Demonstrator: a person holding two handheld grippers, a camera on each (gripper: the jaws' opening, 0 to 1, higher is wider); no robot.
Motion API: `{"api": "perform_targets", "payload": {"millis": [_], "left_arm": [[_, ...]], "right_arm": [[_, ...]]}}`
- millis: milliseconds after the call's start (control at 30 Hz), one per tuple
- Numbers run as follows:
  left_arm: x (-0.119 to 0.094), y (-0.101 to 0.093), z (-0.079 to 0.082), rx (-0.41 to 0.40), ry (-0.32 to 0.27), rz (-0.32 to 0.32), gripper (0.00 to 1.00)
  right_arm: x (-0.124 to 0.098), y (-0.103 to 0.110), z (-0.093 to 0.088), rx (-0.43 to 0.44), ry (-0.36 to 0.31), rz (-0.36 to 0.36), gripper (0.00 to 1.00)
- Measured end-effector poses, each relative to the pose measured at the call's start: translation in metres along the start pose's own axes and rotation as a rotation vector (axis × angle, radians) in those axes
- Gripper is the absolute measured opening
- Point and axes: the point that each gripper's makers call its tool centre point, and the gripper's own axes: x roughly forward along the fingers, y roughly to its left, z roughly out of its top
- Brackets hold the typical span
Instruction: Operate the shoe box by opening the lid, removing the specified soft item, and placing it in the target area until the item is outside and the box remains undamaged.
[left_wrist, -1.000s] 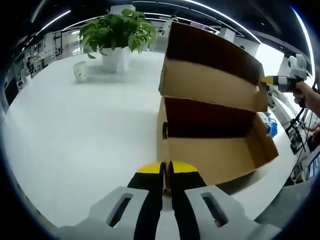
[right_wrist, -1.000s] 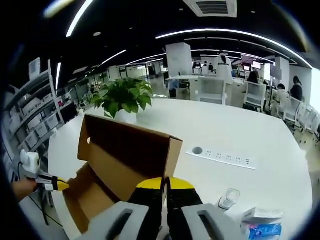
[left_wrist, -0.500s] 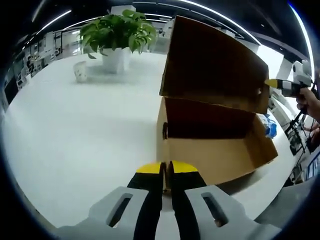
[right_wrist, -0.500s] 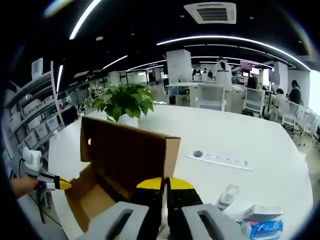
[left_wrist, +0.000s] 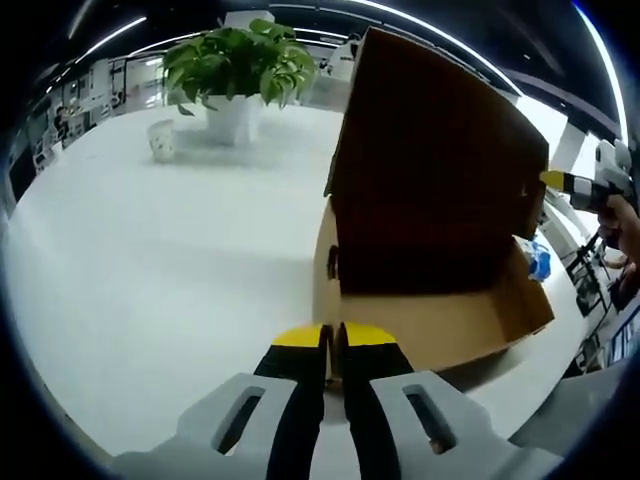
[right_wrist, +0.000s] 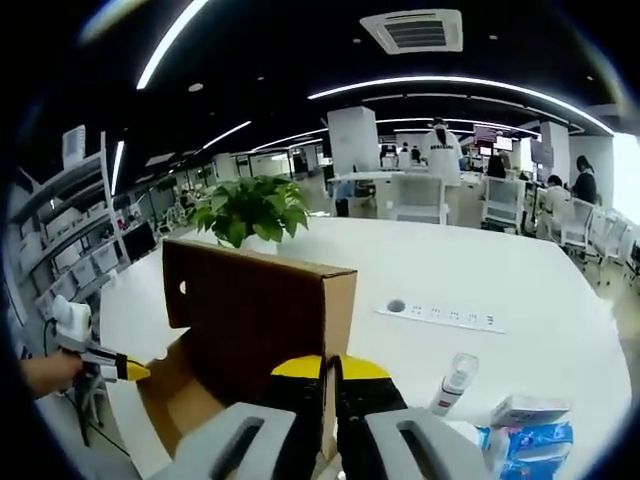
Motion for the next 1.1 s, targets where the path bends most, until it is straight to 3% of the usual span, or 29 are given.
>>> {"api": "perform_targets", "payload": {"millis": [500, 1100], "left_arm": [[-0.003, 0.001, -0.002, -0.016, -0.006, -0.003, 0.03], [-0.003, 0.000, -0.003, -0.013, -0.004, -0.009, 0.03]], "right_arm": [[-0.012, 0.012, -0.007, -0.052, -0.019, 0.019, 0.00], [-0.025, 0.021, -0.018, -0.057, -0.020, 0.032, 0.00]]}}
